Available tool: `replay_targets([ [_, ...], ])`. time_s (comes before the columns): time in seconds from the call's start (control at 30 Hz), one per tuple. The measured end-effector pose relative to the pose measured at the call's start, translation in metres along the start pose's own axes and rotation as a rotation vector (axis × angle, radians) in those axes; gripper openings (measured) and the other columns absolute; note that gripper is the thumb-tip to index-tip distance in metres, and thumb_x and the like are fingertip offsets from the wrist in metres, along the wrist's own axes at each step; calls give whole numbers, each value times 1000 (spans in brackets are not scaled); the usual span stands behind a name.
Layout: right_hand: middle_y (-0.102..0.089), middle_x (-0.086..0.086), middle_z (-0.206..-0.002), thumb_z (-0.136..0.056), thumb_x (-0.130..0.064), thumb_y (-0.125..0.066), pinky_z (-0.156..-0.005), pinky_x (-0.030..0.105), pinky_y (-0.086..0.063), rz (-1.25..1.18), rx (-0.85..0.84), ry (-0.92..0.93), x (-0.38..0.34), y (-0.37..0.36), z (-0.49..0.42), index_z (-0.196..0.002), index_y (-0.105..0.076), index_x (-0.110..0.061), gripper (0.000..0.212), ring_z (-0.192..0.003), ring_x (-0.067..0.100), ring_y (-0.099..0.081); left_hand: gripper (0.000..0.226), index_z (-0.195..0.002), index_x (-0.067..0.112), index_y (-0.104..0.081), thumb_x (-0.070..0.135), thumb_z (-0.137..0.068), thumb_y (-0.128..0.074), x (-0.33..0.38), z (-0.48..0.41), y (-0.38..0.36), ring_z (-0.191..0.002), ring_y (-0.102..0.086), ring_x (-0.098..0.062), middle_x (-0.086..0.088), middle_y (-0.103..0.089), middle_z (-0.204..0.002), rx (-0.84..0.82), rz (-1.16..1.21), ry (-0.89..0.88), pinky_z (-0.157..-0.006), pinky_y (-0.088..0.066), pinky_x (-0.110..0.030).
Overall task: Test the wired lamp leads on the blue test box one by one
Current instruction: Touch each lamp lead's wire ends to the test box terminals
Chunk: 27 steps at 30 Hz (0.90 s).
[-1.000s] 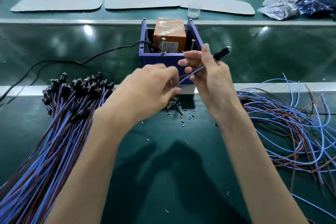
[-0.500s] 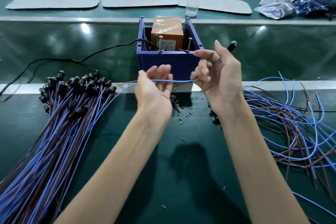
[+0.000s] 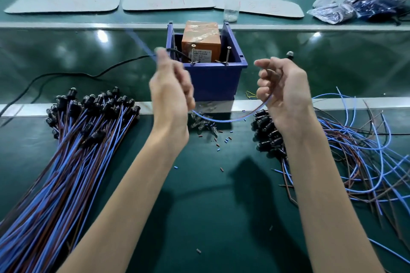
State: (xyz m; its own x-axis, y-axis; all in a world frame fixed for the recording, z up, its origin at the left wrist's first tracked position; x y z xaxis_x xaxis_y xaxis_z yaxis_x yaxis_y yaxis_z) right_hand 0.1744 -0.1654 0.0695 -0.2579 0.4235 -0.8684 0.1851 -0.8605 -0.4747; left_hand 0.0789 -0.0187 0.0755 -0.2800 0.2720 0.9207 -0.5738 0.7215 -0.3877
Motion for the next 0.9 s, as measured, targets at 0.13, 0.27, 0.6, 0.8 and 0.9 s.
replay_targets([
  [0.13,-41,-6,-58,-94,-6,-38,-35,15,-19,29,-39,75,0,-3,2,-98,-60,-8,22,-41,3,-25,54,-52,22,-40,43,-102,-36,-15,0,-7,-37,-25,-6,12,-31,-41,-452,-671,71,-41,-20,-21],
  [0.27,-31,-9,-49,-94,-11,-52,-34,17,-16,85,-54,142,2,-5,3,-88,-52,-14,7,-38,4,-19,50,-58,23,-33,52,-99,-35,-25,5,-3,-44,-23,-9,12,-28,-44,-603,-898,126,-48,-20,-28],
  [0.6,-43,-7,-53,-89,-26,-66,-35,14,-17,237,-238,156,12,-15,9,-82,-66,-14,14,-39,3,-21,56,-48,26,-33,61,-91,-43,-27,0,6,-45,-27,-3,16,-32,-41,-620,-1043,242,-55,-33,-36],
  [0.8,-47,-7,-52,-89,-15,-67,-38,16,-19,329,-172,176,13,-14,9,-73,-61,-12,18,-40,5,-24,50,-67,24,-23,66,-92,-32,-22,-2,6,-51,-24,-8,16,-33,-54,-661,-1001,196,-55,-31,-39],
  [0.9,-55,-5,-51,-86,-15,-71,-38,15,-21,395,-176,199,11,-12,9,-69,-61,-11,20,-39,5,-26,44,-66,20,-34,49,-98,-41,-20,-7,3,-53,-32,-11,13,-37,-53,-569,-845,-4,-55,-28,-31],
])
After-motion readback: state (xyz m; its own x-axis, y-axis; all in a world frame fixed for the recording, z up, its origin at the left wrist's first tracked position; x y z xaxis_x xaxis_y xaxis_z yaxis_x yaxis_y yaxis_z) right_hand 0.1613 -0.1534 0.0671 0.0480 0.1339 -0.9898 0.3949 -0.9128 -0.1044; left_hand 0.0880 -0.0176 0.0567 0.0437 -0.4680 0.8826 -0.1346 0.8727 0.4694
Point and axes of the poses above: each hand's wrist, its own z-axis away from the middle knuckle, its own y-axis out of the back of the hand, x = y × z, the point moved 3 cm from there along -z, towards the middle knuckle
